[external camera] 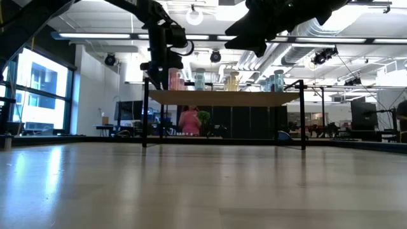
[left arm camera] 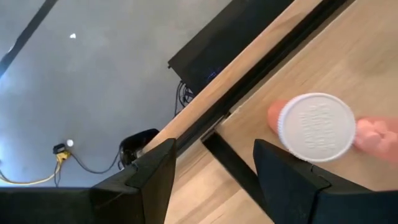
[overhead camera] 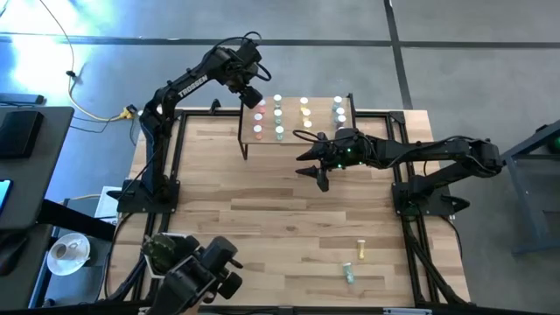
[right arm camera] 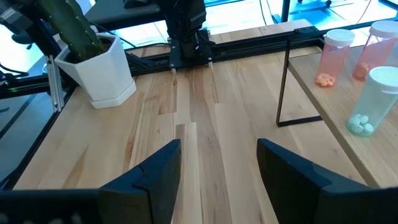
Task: Pick and place medicine bottles onto shelf by color
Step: Put the red medicine bottle on the shelf
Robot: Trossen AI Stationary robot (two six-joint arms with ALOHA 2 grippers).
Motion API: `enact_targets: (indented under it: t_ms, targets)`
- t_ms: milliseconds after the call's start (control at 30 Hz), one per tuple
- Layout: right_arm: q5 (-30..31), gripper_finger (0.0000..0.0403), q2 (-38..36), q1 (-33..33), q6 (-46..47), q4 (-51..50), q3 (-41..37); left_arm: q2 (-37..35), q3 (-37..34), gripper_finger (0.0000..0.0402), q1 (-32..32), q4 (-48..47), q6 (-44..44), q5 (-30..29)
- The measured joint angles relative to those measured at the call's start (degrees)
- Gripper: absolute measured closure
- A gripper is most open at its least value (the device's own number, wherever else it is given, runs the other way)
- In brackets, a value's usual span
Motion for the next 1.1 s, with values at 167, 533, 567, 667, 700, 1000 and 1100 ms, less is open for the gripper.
enact_targets:
  t_ms: [167, 533, 567, 667, 700, 1000, 1100]
  targets:
    - [0.0, 0.0202, 0.0, 0.0, -0.1, 0.0, 0.0, 0.0, 0.0, 0.0198, 0.0, 0.2, 1.1, 0.1]
    - [0.0, 0.0202, 0.0, 0.0, 0.0, 0.0, 0.0, 0.0, 0.0, 0.0198, -0.5, 1.8, 0.6, 0.1]
    - [0.0, 0.0202, 0.0, 0.0, 0.0, 0.0, 0.0, 0.0, 0.0, 0.0198, -0.5, 1.8, 0.6, 0.1]
    - [0.0, 0.0202, 0.0, 0.0, 0.0, 0.0, 0.0, 0.0, 0.0, 0.0198, -0.6, 1.0, 0.6, 0.1]
    - [0.0, 0.0202, 0.0, 0.0, 0.0, 0.0, 0.0, 0.0, 0.0, 0.0198, -0.6, 0.6, 0.6, 0.1]
    - [0.0, 0.0202, 0.0, 0.0, 0.0, 0.0, 0.0, 0.0, 0.0, 0.0198, -0.6, -0.5, -0.9, 2.1]
    - [0.0, 0.0202, 0.0, 0.0, 0.0, 0.0, 0.0, 0.0, 0.0, 0.0198, -0.6, -0.5, -0.9, 3.0]
